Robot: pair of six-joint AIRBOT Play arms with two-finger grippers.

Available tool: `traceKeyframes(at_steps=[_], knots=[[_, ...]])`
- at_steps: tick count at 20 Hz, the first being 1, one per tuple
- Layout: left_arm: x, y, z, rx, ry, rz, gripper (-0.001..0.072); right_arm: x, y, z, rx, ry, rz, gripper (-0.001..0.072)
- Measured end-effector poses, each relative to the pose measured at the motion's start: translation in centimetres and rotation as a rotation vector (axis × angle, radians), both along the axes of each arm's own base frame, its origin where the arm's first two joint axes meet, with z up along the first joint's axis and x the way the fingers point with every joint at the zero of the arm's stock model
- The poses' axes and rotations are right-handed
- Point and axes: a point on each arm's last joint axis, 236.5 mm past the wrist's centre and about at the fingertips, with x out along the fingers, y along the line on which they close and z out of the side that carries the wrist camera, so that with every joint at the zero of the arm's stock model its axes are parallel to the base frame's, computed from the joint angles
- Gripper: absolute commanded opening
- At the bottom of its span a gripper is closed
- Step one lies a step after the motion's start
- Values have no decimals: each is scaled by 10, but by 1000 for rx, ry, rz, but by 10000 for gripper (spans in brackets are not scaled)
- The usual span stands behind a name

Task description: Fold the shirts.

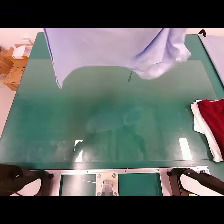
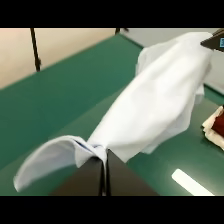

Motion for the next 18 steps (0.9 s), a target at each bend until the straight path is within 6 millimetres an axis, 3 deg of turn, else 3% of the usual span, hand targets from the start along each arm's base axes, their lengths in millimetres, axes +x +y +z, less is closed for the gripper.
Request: traceKeyframes(at_steps=[3,5,6,8,12,13,14,16,18], knots=[[-2,0,-14,10,44,-6,27,-5,-11,-12,-75,35,-45,14],[12,0,-48,22,138,-2,28,3,-11,-47,-102,123,-45,15],[21,0,-72,28,203,0,28,8,-8,-72,-111,186,-37,15],[40,0,-129,41,347,2,27,19,4,-143,-123,347,-12,15],[78,2,-266,55,645,26,28,34,35,-311,-133,656,-15,15],[86,3,-302,56,713,40,28,35,40,-349,-133,723,-25,39],[93,4,-331,54,766,53,28,36,43,-378,-131,776,-37,145],[104,5,-378,47,847,77,28,40,41,-416,-110,851,-67,237],[113,9,-406,45,881,108,36,49,28,-422,-78,879,-91,269]])
